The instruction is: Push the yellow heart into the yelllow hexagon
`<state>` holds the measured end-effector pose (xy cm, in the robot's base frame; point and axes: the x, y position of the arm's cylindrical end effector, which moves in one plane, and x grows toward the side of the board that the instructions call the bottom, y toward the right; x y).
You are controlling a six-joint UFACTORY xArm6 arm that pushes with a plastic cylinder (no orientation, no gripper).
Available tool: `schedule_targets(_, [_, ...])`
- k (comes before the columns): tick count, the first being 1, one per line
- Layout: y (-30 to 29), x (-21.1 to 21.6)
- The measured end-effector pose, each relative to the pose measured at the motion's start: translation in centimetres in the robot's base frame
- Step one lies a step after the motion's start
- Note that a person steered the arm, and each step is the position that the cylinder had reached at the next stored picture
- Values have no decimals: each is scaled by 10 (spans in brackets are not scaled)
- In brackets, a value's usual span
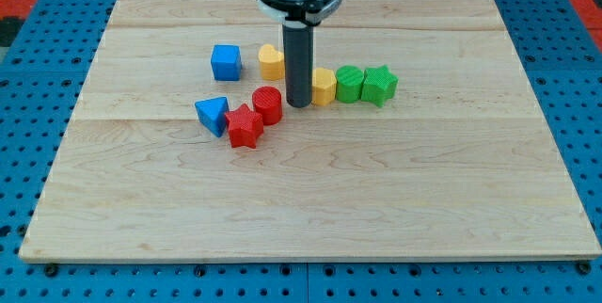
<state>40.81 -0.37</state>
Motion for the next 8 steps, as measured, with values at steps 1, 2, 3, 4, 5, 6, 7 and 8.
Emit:
schedule_targets(1, [20,-13])
schedule_targets(2, [36,-14])
schedule_targets(3, [-38,-8])
schedule_targets(4, [-74,-36])
schedule_targets(5, [-62,-72])
schedule_targets(6, [-45,-72])
schedule_targets(7, [29,-70])
schedule_targets(8, [52,-80])
